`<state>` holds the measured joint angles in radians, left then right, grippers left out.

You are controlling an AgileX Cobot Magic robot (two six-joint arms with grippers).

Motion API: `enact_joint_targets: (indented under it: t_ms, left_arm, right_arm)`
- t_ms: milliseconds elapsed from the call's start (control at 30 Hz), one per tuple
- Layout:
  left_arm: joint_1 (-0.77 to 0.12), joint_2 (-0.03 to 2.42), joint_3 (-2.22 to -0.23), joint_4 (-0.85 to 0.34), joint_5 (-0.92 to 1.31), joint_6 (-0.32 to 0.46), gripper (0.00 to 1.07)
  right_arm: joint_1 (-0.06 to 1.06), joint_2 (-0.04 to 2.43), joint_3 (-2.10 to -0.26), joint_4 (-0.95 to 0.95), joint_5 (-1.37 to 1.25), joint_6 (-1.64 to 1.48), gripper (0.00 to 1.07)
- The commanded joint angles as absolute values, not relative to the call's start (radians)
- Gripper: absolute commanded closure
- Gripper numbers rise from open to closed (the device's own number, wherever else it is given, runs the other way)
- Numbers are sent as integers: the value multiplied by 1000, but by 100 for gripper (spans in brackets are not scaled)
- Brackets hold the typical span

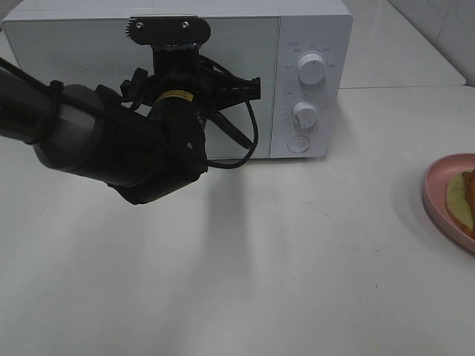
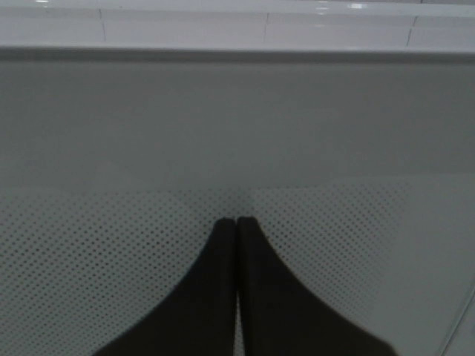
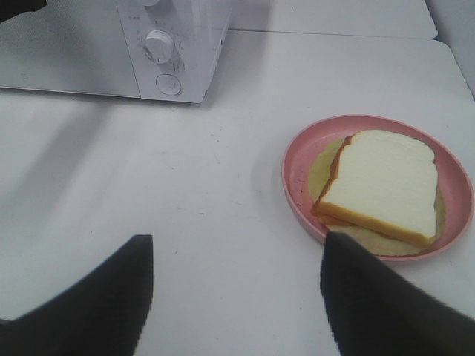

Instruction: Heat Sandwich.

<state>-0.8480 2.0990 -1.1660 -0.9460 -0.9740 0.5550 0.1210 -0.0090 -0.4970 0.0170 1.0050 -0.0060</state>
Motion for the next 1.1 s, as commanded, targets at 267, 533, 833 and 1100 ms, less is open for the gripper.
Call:
enact_joint_targets:
  t_ms: [267, 533, 833, 1100]
  left_arm:
    - [-971, 2069, -1182, -1032, -1000, 549, 107]
    - [-1012, 1954, -1144, -1029, -846, 547, 107]
    - [-1005, 1745, -1029, -704, -456, 533, 107]
    - [-935, 1592, -1027, -512, 73, 522, 107]
  right_arm:
    - [120, -31, -495, 12, 996, -6, 43]
    - [120, -31, -495, 12, 996, -6, 43]
    - [120, -31, -495, 12, 996, -6, 43]
    - [120, -31, -495, 12, 996, -6, 43]
